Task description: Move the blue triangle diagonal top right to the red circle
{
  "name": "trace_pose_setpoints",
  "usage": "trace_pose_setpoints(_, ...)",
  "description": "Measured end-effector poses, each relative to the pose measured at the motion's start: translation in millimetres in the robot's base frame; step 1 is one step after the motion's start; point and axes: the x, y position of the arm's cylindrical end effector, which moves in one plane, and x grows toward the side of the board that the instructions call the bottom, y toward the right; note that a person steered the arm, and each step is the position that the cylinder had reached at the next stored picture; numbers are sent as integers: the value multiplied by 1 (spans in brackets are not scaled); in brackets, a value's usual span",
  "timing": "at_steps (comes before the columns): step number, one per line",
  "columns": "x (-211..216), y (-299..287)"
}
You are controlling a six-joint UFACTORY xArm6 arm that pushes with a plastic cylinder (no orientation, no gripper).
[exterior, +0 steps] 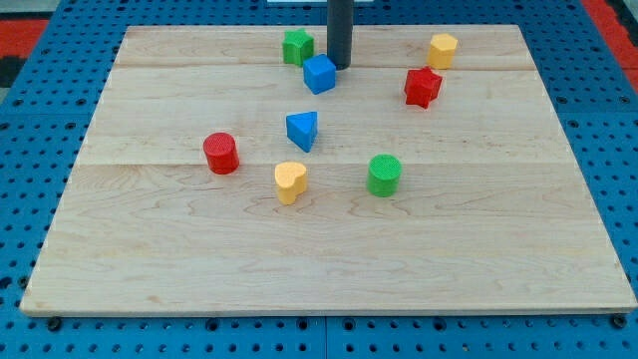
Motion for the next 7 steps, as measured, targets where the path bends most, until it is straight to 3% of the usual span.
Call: trace_pose_setpoints(7, 33, -21)
